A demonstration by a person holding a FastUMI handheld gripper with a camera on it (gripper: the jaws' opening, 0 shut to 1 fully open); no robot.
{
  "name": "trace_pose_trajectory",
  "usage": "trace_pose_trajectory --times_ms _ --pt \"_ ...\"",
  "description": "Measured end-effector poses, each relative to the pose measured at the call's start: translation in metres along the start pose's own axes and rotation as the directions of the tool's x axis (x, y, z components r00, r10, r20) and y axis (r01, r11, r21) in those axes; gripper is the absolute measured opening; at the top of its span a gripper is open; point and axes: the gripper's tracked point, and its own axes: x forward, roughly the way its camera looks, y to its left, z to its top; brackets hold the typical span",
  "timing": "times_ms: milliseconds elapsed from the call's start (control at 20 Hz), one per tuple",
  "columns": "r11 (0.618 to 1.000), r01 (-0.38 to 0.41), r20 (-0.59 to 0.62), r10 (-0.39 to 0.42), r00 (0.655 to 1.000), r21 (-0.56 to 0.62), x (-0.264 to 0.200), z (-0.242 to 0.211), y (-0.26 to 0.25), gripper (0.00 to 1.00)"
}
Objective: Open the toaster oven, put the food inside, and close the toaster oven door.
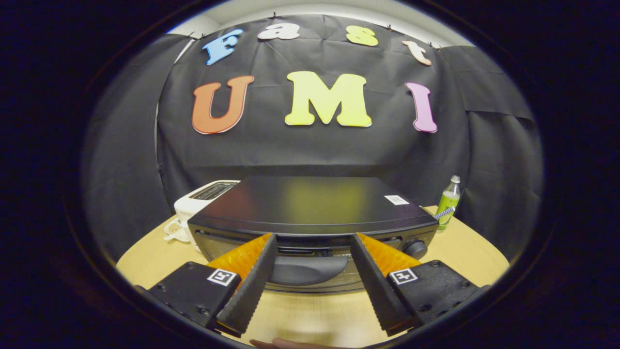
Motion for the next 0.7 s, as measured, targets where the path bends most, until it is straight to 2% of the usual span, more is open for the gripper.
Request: trace_pose_trajectory --times_ms 200,700 --pt "0.999 -0.029 -0.025 0.030 0.999 0.027 -0.016 -0.013 -0.001 0.99" --pt "1.000 -0.001 -0.063 0.000 0.998 -0.016 -0.050 -0.041 -0.003 1.00"
